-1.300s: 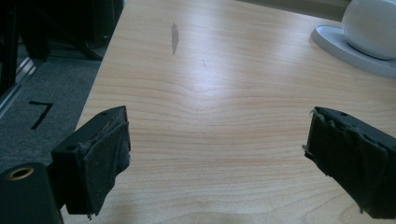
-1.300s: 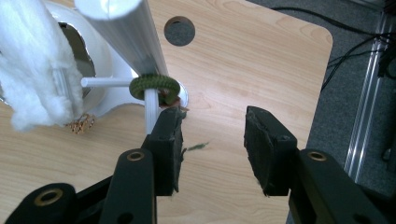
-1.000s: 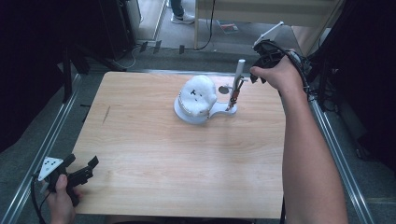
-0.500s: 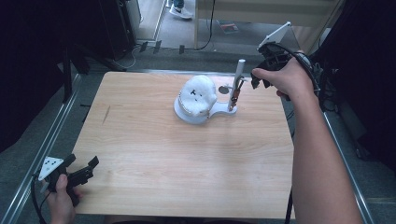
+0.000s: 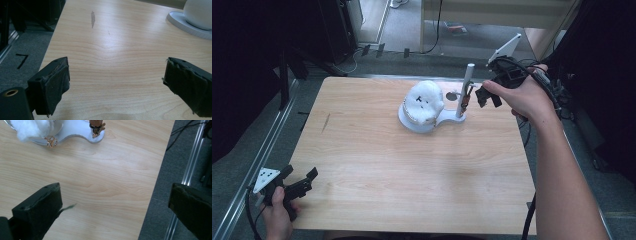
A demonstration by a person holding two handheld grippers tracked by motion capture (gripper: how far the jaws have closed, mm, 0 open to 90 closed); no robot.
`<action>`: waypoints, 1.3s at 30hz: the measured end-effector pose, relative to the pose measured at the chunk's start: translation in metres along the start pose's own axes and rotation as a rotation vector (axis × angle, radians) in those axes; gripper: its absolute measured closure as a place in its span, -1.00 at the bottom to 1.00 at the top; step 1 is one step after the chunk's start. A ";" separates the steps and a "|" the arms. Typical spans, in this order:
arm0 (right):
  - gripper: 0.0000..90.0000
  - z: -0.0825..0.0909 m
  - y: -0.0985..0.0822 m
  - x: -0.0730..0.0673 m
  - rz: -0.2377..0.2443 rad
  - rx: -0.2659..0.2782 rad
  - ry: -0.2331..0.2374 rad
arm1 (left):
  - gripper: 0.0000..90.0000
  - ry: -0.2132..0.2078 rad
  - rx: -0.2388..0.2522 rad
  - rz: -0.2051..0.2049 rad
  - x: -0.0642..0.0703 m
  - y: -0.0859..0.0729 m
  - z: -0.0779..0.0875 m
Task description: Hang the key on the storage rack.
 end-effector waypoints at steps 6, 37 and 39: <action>-1.00 -0.010 -0.022 0.009 -0.029 0.003 0.032 | -0.84 -0.001 0.003 0.000 0.000 0.000 0.000; -1.00 -0.095 -0.163 0.055 -0.149 0.084 0.014 | -0.84 0.004 0.002 -0.001 0.000 0.000 0.000; -1.00 -0.102 -0.172 0.057 -0.162 0.088 0.020 | -0.83 0.006 0.002 0.001 0.000 0.000 0.000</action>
Point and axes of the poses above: each handheld gripper's, and its own axes: z roughly backward along the jaws, y roughly out of its top, x roughly to its right, the point moved 1 cm from there along -z, roughly forward along the jaws, and after that the axes turned 6 degrees about y, right-handed, at the moved point
